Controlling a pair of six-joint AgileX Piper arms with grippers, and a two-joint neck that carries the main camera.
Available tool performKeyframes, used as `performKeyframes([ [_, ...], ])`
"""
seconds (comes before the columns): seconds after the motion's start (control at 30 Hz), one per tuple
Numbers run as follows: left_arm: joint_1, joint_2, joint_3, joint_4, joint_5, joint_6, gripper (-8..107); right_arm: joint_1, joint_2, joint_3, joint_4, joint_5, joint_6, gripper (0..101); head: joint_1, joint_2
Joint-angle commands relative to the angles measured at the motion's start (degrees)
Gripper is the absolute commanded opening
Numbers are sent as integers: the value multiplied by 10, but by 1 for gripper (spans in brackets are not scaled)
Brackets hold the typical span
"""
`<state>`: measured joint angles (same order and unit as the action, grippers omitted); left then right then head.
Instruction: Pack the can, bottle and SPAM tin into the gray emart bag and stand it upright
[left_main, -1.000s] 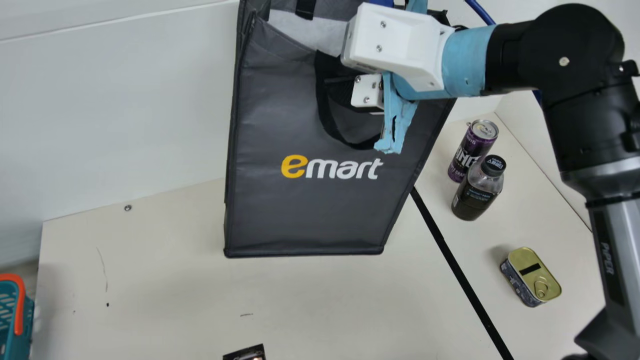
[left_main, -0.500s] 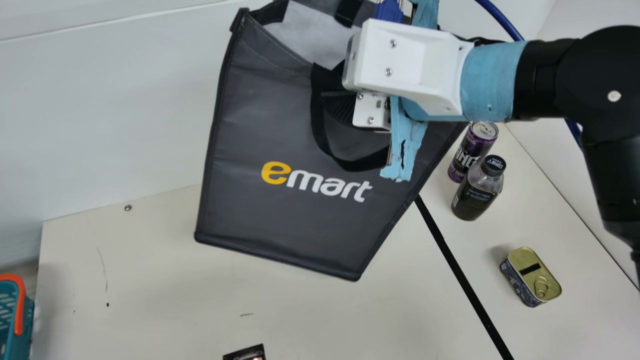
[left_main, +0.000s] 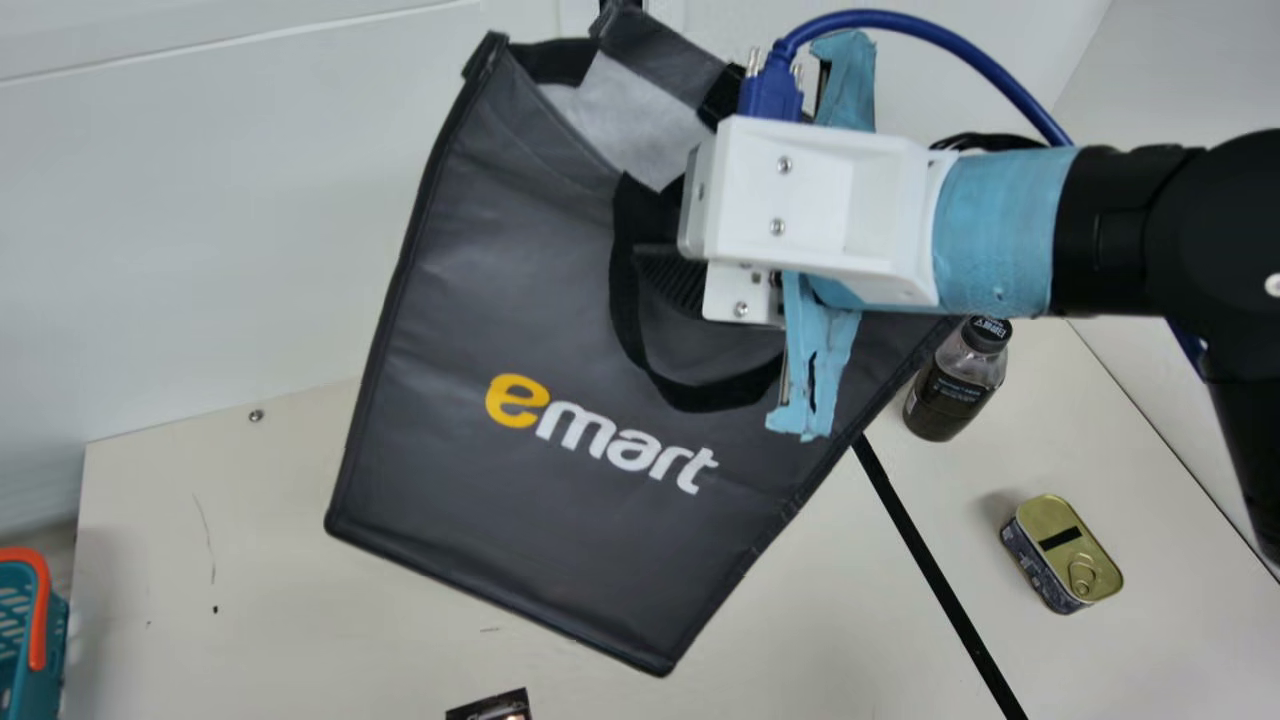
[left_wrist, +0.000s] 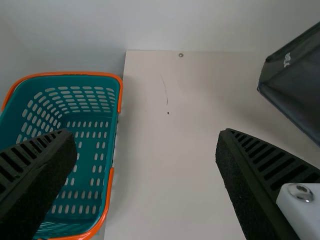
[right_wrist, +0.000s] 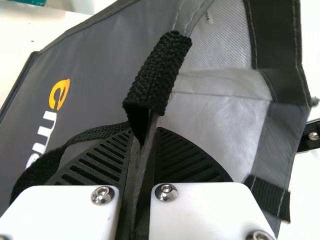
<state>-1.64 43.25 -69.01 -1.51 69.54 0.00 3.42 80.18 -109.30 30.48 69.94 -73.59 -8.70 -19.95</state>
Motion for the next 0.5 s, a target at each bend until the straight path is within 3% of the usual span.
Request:
performKeyframes([
  [0.0, 0, 0, 0, 0, 0, 0, 90, 4, -6, 11, -3, 0, 3, 0, -13, 0],
  [0.47, 0, 0, 0, 0, 0, 0, 90, 68, -55, 95, -36, 0, 41, 0, -13, 0],
])
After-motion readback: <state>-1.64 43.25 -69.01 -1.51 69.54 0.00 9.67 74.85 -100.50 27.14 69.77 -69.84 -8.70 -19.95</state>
